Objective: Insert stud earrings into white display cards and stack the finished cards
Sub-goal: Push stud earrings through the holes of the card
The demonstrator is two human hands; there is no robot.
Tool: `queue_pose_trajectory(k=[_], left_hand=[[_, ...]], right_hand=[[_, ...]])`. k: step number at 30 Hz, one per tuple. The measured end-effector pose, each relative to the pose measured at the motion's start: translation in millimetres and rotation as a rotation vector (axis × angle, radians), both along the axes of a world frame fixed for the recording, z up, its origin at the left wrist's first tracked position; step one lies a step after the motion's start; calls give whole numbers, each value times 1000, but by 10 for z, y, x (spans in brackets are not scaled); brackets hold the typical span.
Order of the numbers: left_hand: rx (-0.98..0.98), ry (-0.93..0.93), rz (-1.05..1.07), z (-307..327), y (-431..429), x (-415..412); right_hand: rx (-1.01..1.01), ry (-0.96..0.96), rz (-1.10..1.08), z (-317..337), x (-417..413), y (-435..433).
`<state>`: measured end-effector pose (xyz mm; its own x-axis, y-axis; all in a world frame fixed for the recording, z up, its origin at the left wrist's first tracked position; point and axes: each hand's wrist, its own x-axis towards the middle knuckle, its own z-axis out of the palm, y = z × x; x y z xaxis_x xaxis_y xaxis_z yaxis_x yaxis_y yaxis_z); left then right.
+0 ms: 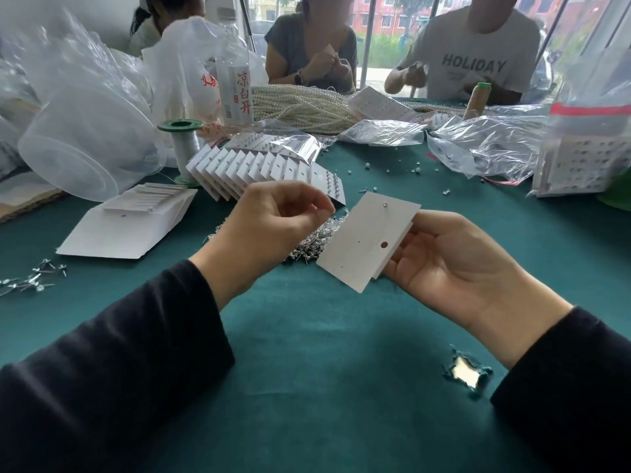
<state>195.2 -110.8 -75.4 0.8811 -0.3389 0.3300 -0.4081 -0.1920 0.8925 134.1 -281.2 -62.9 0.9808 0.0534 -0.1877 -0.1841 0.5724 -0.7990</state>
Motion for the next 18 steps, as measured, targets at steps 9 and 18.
queue_pose_trajectory(k=[9,18], left_hand=[[31,-128,162,112,-50,-92],[38,-227,130,111,-250,-340]], right_hand=[[-22,5,-14,5,4,1],[88,-16,43,-33,-41,132]])
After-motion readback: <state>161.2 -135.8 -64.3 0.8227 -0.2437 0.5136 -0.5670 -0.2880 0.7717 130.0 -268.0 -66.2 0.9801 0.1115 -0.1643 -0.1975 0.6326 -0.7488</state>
